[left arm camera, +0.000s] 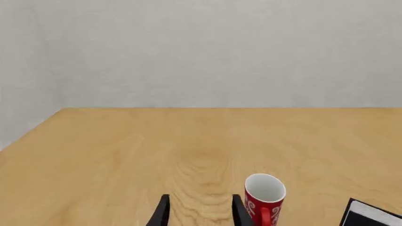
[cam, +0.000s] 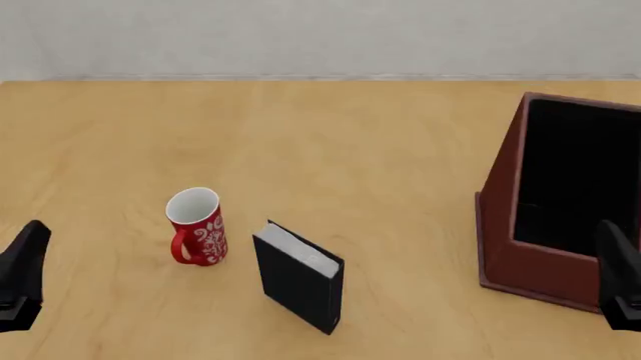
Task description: Pick up the book and place it in the left compartment of the caddy.
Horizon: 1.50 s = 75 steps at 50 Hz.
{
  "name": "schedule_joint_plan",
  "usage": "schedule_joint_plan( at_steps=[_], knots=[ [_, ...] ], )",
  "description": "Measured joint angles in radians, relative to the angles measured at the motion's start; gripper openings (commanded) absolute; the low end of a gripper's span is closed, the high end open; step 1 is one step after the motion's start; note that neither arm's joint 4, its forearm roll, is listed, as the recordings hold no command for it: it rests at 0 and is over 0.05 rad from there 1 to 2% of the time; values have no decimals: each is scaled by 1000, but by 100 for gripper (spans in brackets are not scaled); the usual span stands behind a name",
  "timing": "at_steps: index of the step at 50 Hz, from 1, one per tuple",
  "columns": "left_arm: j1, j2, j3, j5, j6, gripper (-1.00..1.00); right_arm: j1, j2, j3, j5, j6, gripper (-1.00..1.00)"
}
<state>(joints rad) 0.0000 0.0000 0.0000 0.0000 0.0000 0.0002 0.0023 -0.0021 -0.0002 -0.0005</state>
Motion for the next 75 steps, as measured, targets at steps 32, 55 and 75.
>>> schedule_joint_plan(
  at_steps=[32,55,75],
  knots=[
    [0,0,0,0,0,100,38,15,-50,29,-27,100],
    [0,0,0,0,0,100,252,51,-198,139,-111,100],
    [0,0,0,0,0,100,529,198,-218,72,-243,100]
  ],
)
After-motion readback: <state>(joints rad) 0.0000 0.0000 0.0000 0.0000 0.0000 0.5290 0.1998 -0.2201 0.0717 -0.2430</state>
